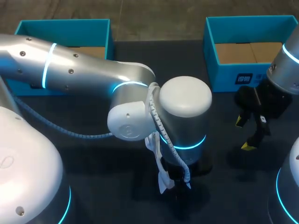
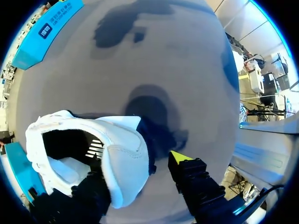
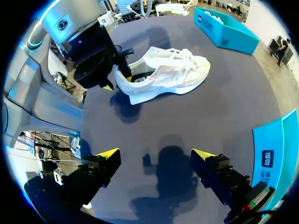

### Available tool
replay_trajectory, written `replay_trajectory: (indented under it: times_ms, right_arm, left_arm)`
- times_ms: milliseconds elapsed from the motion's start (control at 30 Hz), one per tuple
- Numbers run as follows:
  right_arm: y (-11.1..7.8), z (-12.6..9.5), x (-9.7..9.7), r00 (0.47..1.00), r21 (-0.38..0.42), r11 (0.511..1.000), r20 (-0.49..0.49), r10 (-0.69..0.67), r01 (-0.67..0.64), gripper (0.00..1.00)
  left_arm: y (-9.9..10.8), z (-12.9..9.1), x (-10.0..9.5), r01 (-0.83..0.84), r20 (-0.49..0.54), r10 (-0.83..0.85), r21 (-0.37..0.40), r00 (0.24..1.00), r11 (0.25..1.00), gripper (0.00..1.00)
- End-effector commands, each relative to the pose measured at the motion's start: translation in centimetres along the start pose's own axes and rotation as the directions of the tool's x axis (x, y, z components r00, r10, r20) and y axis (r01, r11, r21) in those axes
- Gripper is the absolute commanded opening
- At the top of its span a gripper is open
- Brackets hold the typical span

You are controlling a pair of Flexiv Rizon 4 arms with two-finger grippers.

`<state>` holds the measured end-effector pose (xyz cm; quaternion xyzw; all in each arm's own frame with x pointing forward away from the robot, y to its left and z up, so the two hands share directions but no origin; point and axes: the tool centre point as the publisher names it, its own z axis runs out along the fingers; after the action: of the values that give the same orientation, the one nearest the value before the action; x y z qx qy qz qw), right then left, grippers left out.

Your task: Take the shoe out of the shoebox, open the shoe tongue, remove and reinsert the insole, then place the shoe into the shoebox

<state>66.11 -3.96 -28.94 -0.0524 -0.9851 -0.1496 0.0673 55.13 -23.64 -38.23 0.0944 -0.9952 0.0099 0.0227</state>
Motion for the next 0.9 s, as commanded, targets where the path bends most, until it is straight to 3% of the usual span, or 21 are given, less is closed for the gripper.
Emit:
replay_trajectory:
  times_ms: [33,200,300,400,900]
  right_arm:
    - [0.0,0.1,0.0,1.000,0.002,1.000,0.000,0.001,-0.001,1.00]
    - [0.0,0.1,0.0,1.000,0.002,1.000,0.000,0.001,-0.001,1.00]
    - [0.0,0.1,0.0,1.000,0.002,1.000,0.000,0.001,-0.001,1.00]
    - [0.0,0.1,0.0,1.000,0.002,1.000,0.000,0.001,-0.001,1.00]
    - [0.0,0.1,0.0,1.000,0.002,1.000,0.000,0.001,-0.001,1.00]
  left_arm:
    - [0.1,0.0,0.2,0.008,0.012,-0.008,-0.002,1.000,1.000,0.49]
    - [0.0,0.1,0.1,0.009,0.012,-0.009,-0.003,1.000,1.000,0.47]
    - [-0.2,0.3,-0.1,0.025,0.027,-0.024,-0.009,0.999,1.000,0.30]
    - [-0.3,0.3,-0.3,0.030,0.028,-0.029,-0.012,0.999,0.999,0.00]
    - [0.4,-0.8,-1.0,0.029,0.043,-0.029,-0.007,0.999,1.000,0.00]
